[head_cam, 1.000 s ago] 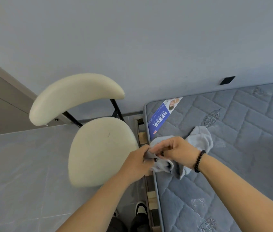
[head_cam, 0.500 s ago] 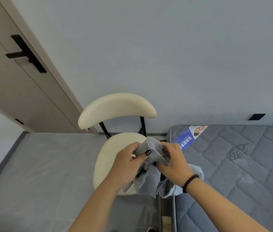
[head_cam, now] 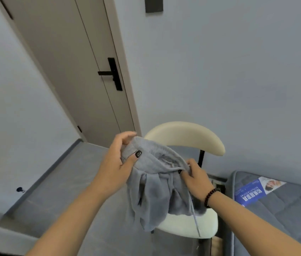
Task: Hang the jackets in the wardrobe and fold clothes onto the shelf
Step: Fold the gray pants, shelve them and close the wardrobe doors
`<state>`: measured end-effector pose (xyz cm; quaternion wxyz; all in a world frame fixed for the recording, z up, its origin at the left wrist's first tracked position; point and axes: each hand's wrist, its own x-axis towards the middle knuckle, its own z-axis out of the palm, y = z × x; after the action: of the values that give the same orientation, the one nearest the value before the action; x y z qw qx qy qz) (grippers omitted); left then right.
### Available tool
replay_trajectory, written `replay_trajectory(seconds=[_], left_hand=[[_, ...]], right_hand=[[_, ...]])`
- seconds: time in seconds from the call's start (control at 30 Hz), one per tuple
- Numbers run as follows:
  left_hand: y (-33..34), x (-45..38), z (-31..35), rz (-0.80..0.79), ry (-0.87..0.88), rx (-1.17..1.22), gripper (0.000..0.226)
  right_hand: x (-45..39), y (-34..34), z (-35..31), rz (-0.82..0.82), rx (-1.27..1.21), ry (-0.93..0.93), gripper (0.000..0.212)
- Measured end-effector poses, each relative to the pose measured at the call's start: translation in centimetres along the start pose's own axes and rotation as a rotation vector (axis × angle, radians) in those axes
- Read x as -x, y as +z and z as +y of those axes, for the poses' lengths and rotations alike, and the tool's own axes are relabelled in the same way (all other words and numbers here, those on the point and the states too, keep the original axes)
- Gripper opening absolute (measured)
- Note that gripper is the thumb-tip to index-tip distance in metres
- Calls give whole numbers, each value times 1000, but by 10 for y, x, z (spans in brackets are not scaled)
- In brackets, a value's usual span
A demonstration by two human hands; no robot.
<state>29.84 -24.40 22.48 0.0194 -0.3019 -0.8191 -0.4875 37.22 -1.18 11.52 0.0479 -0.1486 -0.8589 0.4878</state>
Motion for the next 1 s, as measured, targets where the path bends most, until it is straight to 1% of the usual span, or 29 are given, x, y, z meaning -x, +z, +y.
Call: replay_trajectory(seconds=[0.03,0.1,0.17,0.27,0.33,0.4,0.43,0.5,0.57,0.6,0.7,0.73,0.8,0.83,0.87,0.93,1.0], left_hand=[[-16,2,-6,-50,29,-71,53],[-48,7,-21,-210,62,-256,61],[-78,14,-37,-357,27,-426,57],[-120,31,-56,-462,-107,-486,46],[-151,49,-66,-465,-159,-477,46],[-167,59,-69,-444,-160,-469,40],[-177,68,-71,-400,-151,-476,34],[-197,84,-76,-295,-129,-542,34],[-216,99,-81,-247,-147,-616,29],[-226,107,-82,-267,-167,-633,26],[-246,131,-87,-418,-209,-626,53],[-249,139,-88,-466,-224,-625,56],[-254,155,-91,-524,-259,-614,53],[-259,164,-93,-526,-268,-618,47],[-266,171,-95,-510,-271,-634,39],[-285,185,-99,-427,-259,-701,27],[-310,195,-103,-308,-230,-792,26]], right_hand=[[-5,5,-13,0,11,-39,3],[-12,13,-39,-13,45,-129,5],[-18,22,-65,-16,72,-210,14],[-24,38,-106,-26,132,-318,27],[-25,56,-134,-62,168,-399,30],[-28,66,-150,-114,212,-461,28],[-28,75,-158,-154,237,-488,27],[-27,92,-175,-227,275,-516,25],[-25,109,-190,-278,296,-536,23],[-23,117,-197,-296,301,-548,23],[-18,144,-219,-339,314,-579,25],[-17,153,-227,-348,321,-595,26],[-13,170,-244,-364,350,-637,28],[-11,179,-252,-377,376,-662,29],[-7,187,-259,-397,412,-693,30],[-1,201,-269,-466,493,-742,34],[6,216,-276,-572,551,-757,44]])
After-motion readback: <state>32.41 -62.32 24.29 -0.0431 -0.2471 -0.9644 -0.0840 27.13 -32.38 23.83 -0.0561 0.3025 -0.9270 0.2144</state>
